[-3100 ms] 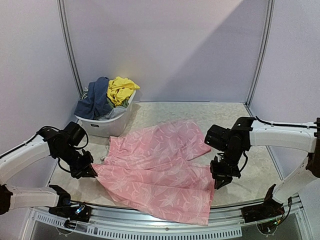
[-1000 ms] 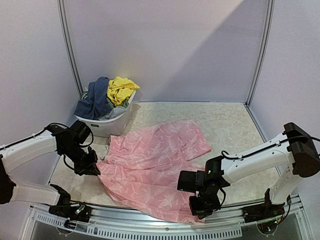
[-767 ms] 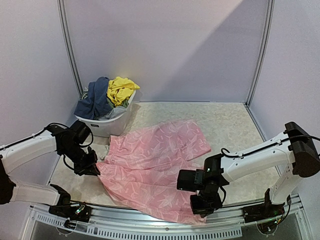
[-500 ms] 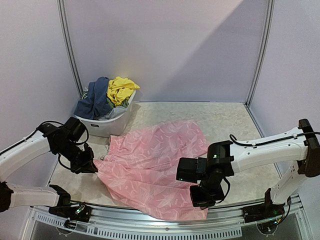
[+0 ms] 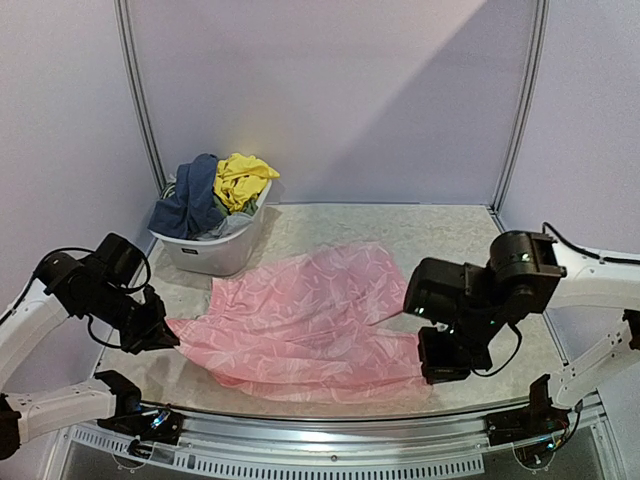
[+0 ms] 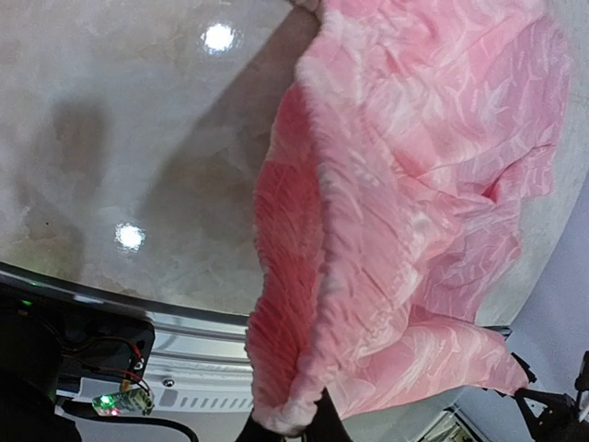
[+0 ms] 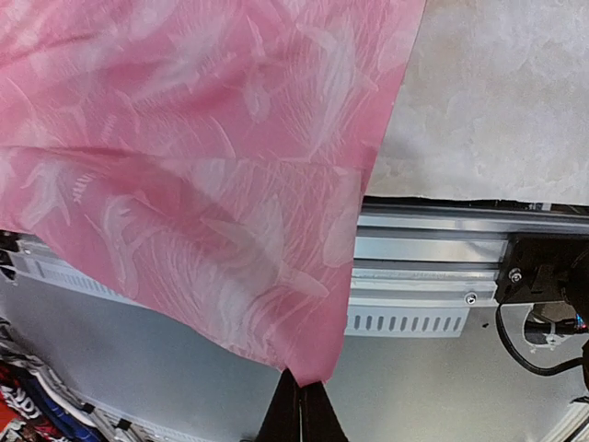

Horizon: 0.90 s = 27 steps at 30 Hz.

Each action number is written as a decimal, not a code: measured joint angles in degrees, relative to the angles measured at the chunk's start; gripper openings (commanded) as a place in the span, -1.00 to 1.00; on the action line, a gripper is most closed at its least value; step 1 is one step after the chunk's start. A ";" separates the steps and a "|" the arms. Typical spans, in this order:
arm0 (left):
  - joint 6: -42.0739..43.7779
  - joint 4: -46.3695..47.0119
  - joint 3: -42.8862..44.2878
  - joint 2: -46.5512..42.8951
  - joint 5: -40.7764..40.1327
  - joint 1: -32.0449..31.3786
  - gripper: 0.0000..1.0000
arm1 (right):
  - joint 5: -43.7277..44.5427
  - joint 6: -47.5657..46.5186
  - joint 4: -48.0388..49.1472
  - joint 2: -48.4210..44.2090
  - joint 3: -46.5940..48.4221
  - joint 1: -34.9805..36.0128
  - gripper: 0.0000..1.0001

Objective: Fold and stack the mixed laundry pile
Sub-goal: Flatten out the flattened shorts at the center of the board.

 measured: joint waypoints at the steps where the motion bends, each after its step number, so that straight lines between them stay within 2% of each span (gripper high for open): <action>1: -0.57 -0.07 0.70 -0.02 0.09 0.00 -1.00 | 0.76 0.02 -0.09 -1.14 0.74 -1.01 -1.00; 4: -1.88 0.22 3.58 1.81 0.20 0.00 -1.00 | 2.60 -0.87 -0.35 -3.63 3.37 -6.58 -1.00; 8: -2.89 2.40 9.55 9.03 0.52 0.00 -1.00 | 4.24 -6.95 -0.81 -3.08 9.92 -18.80 -1.00; 14: -3.91 6.54 24.30 23.50 1.53 0.00 -1.00 | 4.63 -20.44 -0.94 7.54 27.47 -31.80 -1.00; 18: -5.07 8.79 37.90 33.09 2.93 0.00 -1.00 | 2.73 -28.52 -1.51 16.41 41.77 -40.70 -1.00; 21: -6.54 9.73 50.62 41.70 4.37 -0.26 -1.00 | 0.26 -33.94 -1.64 25.20 61.90 -49.37 -1.00; 23: -7.21 10.73 58.53 46.69 5.16 -0.50 -1.00 | -2.60 -36.39 -0.20 28.09 70.84 -54.16 -1.00; 27: -8.31 13.40 75.69 55.71 7.63 -1.66 -1.00 | -7.37 -39.10 0.24 27.06 75.01 -61.48 -1.00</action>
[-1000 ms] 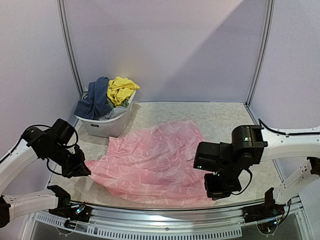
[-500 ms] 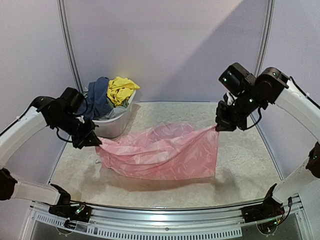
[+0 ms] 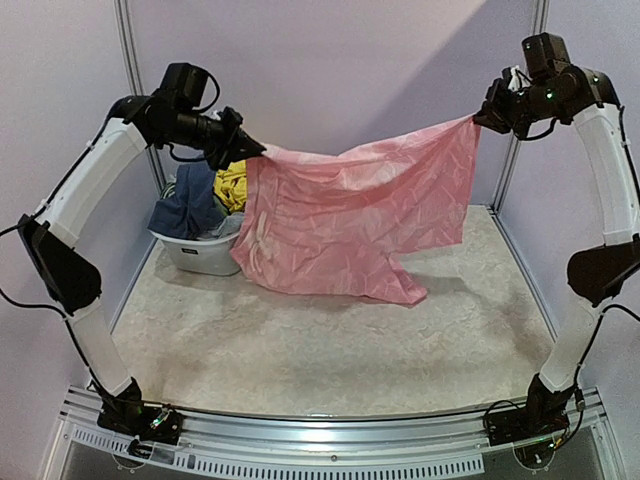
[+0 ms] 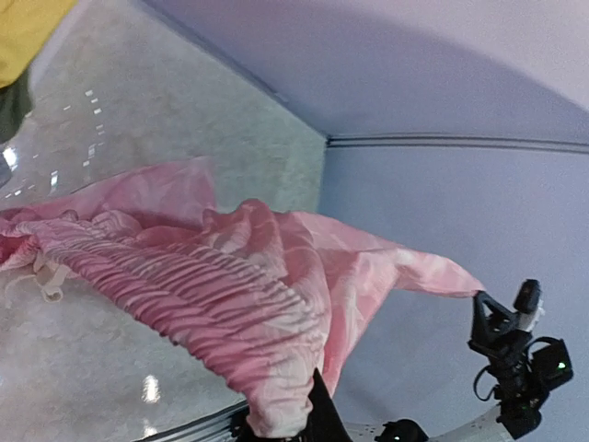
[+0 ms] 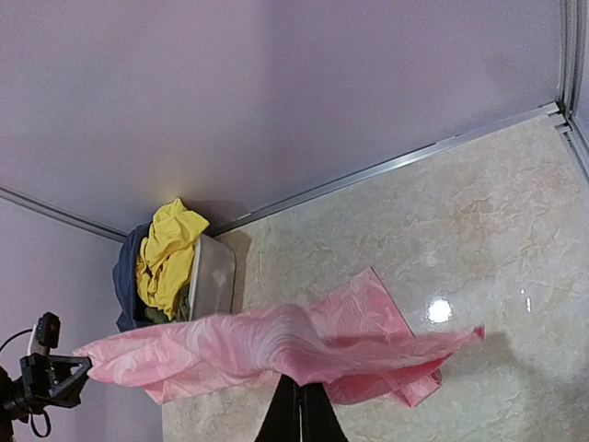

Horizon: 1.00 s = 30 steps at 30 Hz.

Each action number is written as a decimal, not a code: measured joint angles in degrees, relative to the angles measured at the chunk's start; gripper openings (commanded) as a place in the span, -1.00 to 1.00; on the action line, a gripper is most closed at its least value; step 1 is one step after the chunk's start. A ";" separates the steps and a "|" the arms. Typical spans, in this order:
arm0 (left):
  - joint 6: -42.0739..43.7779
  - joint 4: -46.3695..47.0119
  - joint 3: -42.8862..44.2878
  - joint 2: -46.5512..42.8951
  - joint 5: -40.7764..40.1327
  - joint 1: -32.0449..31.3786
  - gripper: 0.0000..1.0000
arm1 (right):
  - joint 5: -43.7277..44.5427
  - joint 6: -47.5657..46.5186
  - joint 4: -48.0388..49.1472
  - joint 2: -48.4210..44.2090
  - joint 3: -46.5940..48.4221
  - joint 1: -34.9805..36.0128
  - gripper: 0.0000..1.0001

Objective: Fold and stack the mixed laundry pile
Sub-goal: Flatten out the flattened shorts at the center of the board.

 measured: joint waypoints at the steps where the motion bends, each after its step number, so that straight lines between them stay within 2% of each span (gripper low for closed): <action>1: -0.07 1.25 4.66 1.79 0.85 -0.46 -1.00 | -0.37 -0.39 -0.31 -0.76 -0.04 -0.74 -1.00; 4: 0.90 2.86 6.97 1.01 1.66 -1.86 -1.00 | -0.87 -1.62 -0.42 -4.90 -2.89 -0.76 -1.00; 7: 2.82 4.83 -0.52 -6.16 1.49 -3.45 -1.00 | -0.04 -2.69 -0.31 -13.14 -11.39 -0.42 -1.00; 9: 3.04 7.61 -14.40 -16.15 1.31 -4.48 -1.00 | 0.22 -2.93 -0.09 -19.89 -18.05 -0.42 -1.00; 13: -0.92 11.69 -44.19 -37.33 0.96 -5.27 -1.00 | -2.08 -2.25 0.11 -37.16 -39.93 -0.26 -1.00; 17: -4.74 12.83 -64.48 -50.12 1.46 -6.43 -1.00 | -8.46 0.39 -1.18 -49.99 -60.28 0.72 -1.00; 20: -6.54 12.37 -74.23 -54.73 1.92 -6.64 -1.00 | -13.11 2.23 -1.40 -55.93 -72.78 1.01 -1.00; 24: -8.20 9.94 -79.91 -57.57 3.10 -6.82 -1.00 | -17.09 3.78 -1.55 -60.63 -83.47 1.03 -1.00; 30: -9.49 5.97 -80.26 -62.07 3.74 -6.84 -1.00 | -20.37 4.02 -1.01 -63.80 -84.98 1.01 -1.00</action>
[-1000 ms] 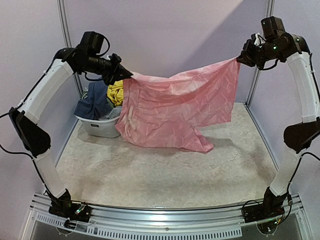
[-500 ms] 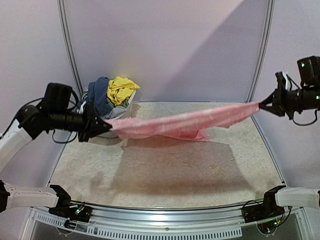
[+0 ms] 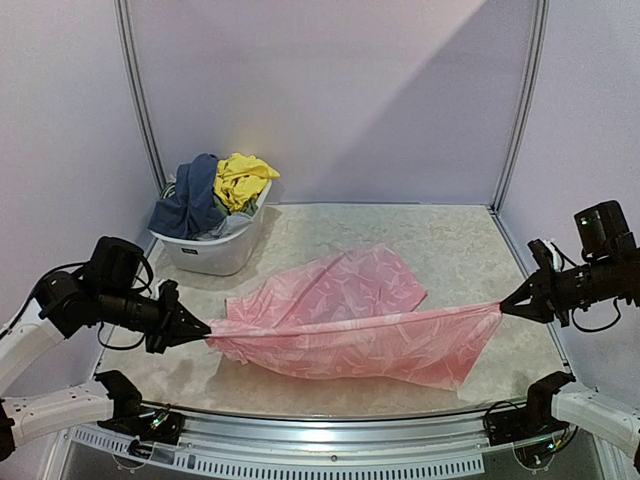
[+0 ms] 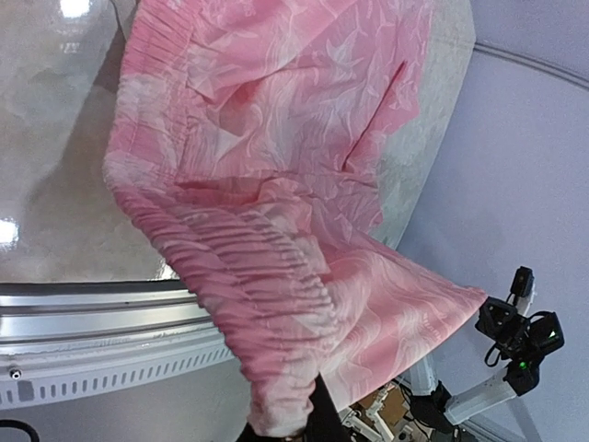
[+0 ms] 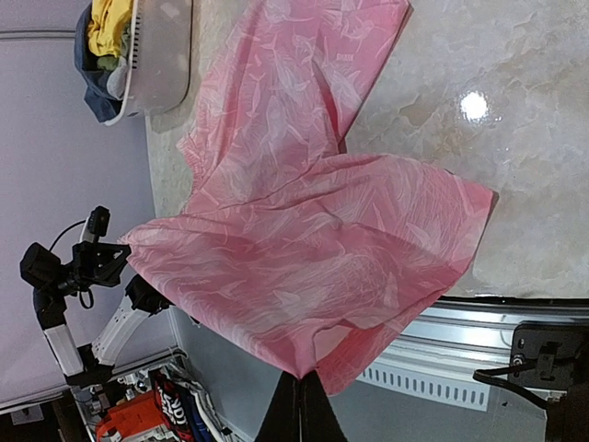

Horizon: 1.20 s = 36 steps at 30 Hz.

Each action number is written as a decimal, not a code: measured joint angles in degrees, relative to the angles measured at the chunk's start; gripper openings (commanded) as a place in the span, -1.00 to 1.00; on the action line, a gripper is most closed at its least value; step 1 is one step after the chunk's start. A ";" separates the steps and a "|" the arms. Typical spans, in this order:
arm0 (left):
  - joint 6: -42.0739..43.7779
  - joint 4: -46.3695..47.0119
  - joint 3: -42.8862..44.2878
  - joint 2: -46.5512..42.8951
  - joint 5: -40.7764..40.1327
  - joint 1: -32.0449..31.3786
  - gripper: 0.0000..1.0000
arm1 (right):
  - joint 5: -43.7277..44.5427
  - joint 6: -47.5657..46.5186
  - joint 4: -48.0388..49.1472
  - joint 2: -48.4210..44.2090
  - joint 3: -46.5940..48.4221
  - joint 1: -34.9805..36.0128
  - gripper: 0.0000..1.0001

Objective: Fold and stack the mixed laundry pile
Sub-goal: Flatten out the flattened shorts at the center of the board, then fold the flattened shorts at the center of the board.

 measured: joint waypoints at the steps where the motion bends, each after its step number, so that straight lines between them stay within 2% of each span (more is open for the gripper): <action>1: -0.28 -0.31 -0.31 -0.52 0.28 0.00 -1.00 | -0.24 -0.09 0.02 -0.07 0.00 0.00 -1.00; 9: -2.32 -0.70 -1.07 0.35 0.13 0.00 -1.00 | 1.03 -0.44 0.00 5.55 1.86 0.02 -1.00; 18: -5.16 -0.46 7.65 12.44 -6.27 0.02 -1.00 | 7.17 -1.68 1.79 20.41 11.15 0.04 -1.00; 25: -9.29 3.58 8.61 19.21 -8.52 0.26 -1.00 | 11.30 -4.07 5.70 31.34 18.10 0.07 -1.00; 36: -9.44 7.93 10.29 25.64 -9.70 6.25 -1.00 | 12.70 -7.32 12.74 47.93 29.22 0.35 -1.00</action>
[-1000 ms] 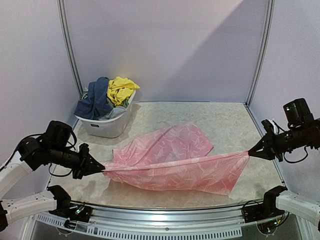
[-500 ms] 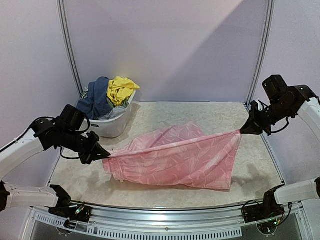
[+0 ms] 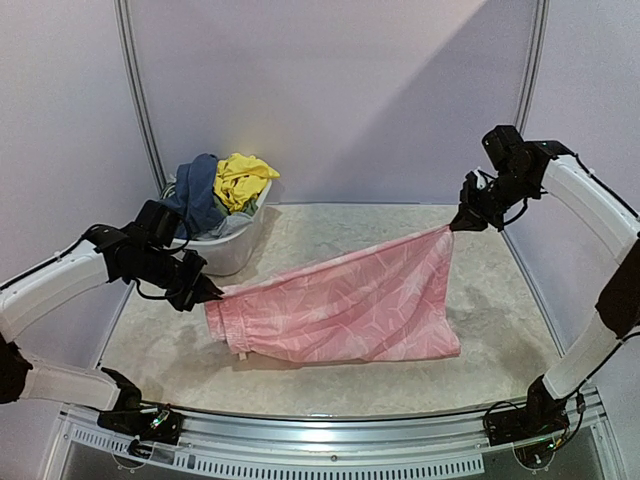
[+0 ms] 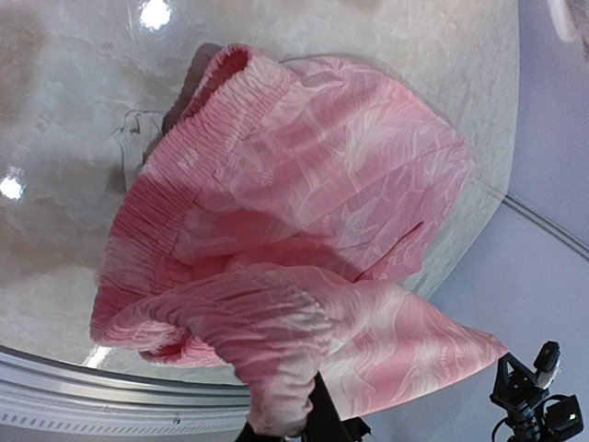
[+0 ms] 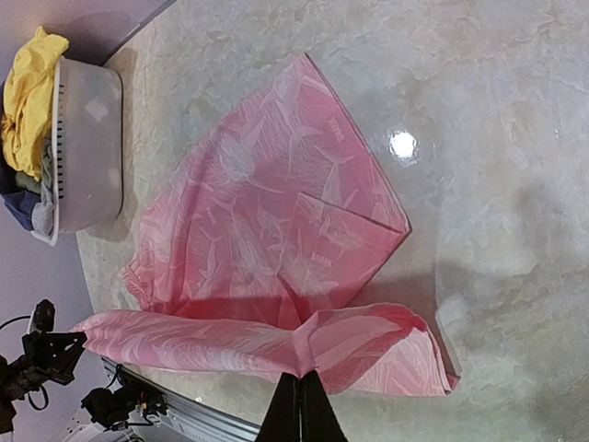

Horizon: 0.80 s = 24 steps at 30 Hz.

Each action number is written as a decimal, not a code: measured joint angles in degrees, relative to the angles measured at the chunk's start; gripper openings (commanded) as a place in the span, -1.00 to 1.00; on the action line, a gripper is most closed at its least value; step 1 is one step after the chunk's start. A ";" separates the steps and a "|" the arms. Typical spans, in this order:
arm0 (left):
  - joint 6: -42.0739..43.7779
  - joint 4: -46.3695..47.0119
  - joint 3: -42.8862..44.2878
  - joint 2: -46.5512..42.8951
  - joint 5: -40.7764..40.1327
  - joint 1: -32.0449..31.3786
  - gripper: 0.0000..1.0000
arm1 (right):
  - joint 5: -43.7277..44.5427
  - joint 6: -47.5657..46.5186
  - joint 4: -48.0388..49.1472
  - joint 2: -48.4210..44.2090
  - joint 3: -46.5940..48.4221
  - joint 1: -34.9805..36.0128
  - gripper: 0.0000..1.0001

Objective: Fold and stack the mixed laundry pile
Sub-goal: Fold the flattened shorts at the center of the board.

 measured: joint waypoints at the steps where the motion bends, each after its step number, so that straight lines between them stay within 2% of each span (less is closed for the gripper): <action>1: 0.35 0.33 0.04 0.68 0.02 0.68 -1.00 | -0.02 -0.44 0.68 1.55 0.59 0.04 -1.00; 9: 4.15 2.54 0.98 9.51 0.90 4.57 -1.00 | -0.63 -2.19 3.48 13.27 6.84 0.37 -1.00; 16: 9.01 1.97 6.78 17.20 0.79 7.67 -1.00 | -0.61 -3.34 4.04 20.87 14.38 0.37 -1.00; 24: 14.19 -0.87 11.13 25.05 0.44 8.98 -1.00 | -0.79 -4.02 4.87 27.39 16.55 0.39 -1.00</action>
